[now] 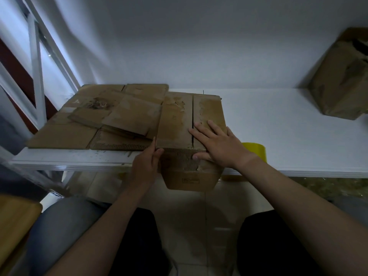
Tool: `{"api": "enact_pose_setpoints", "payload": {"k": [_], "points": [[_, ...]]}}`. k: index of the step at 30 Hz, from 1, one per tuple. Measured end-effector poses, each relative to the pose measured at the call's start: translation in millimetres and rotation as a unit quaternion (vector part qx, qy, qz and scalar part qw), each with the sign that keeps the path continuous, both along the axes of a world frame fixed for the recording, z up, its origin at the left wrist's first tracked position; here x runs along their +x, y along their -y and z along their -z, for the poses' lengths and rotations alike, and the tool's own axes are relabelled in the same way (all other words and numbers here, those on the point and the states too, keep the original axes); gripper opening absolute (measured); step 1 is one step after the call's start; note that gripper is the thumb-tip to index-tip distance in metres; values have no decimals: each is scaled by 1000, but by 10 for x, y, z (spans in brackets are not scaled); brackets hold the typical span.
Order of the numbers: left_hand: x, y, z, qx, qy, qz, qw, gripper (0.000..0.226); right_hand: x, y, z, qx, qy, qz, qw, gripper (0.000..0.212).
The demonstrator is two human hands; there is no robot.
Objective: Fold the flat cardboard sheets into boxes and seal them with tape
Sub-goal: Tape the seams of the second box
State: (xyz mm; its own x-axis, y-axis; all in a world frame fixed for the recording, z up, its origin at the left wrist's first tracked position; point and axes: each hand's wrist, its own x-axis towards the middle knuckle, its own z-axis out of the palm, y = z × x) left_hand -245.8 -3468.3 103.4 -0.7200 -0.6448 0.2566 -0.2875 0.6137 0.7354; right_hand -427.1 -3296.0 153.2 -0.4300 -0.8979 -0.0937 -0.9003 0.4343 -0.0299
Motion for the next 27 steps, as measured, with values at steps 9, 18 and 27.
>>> {"api": "enact_pose_setpoints", "payload": {"k": [9,18,27], "points": [[153,-165,-86,-22,-27,-138,990,17,57,49,47,-9,-6,8,1000,92],[-283,-534,-501,-194,117,4,974,62,33,202,-111,-30,102,24,994,97],[-654,-691,-295,-319,273,75,904,81,-323,-699,-100,-179,231,139,946,83]]}}
